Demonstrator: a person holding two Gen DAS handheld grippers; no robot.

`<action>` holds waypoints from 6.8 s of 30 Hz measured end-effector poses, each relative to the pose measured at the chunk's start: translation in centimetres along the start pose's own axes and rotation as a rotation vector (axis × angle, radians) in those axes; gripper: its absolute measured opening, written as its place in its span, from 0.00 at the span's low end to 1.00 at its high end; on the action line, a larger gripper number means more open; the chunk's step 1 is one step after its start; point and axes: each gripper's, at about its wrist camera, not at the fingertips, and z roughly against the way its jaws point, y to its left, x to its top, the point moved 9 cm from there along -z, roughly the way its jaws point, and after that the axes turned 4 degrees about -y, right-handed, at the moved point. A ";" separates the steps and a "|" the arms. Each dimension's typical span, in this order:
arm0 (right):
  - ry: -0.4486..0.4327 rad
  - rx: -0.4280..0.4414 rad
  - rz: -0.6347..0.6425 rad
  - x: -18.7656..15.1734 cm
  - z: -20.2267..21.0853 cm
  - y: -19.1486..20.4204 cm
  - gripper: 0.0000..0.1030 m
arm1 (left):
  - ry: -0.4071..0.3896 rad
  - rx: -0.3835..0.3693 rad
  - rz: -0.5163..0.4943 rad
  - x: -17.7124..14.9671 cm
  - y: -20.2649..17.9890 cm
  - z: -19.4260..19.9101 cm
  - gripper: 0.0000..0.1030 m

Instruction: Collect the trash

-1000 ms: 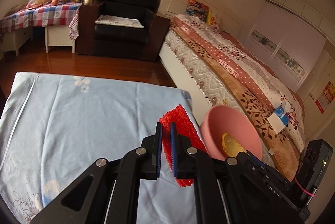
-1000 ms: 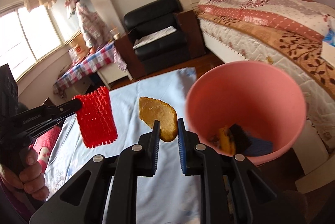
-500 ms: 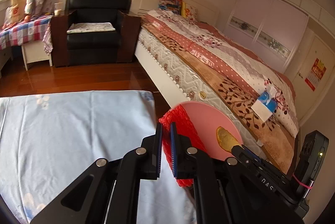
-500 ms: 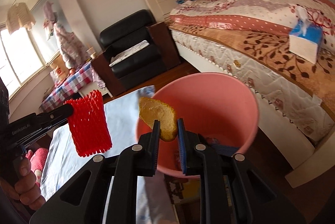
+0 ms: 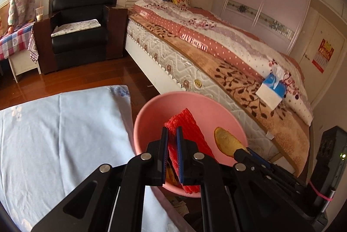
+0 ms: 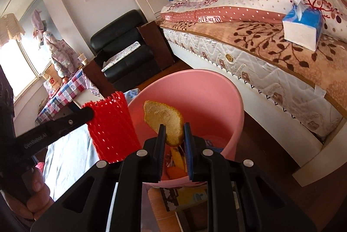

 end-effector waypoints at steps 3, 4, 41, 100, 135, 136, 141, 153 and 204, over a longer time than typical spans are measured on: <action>0.006 -0.005 -0.009 -0.1 -0.3 -0.5 0.16 | 0.018 0.001 -0.012 -0.5 -0.5 -1.1 0.07; 0.010 -0.008 -0.012 -0.2 -0.5 -0.7 0.16 | 0.025 0.003 -0.019 -0.8 -0.7 -1.6 0.07; 0.059 -0.043 -0.056 -1.1 -3.5 -2.8 0.17 | 0.115 0.051 -0.033 -3.4 -0.4 -5.8 0.45; -0.031 0.000 0.046 -0.9 0.6 2.4 0.41 | -0.075 0.108 -0.004 -1.7 2.5 2.9 0.57; -0.100 -0.053 0.195 -5.0 6.7 10.1 0.41 | -0.161 0.185 0.094 -5.3 8.0 13.2 0.66; -0.096 -0.053 0.198 -5.2 6.7 10.3 0.41 | -0.167 0.199 0.094 -5.4 8.3 13.4 0.66; -0.090 -0.061 0.220 -6.1 6.8 11.0 0.41 | -0.185 0.224 0.078 -5.9 8.4 14.1 0.66; -0.127 -0.092 0.241 -6.1 8.2 11.4 0.41 | -0.193 0.254 0.070 -6.5 8.2 15.3 0.65; -0.115 -0.049 0.241 -6.8 8.4 12.3 0.50 | -0.152 0.263 0.068 -7.5 8.5 15.1 0.57</action>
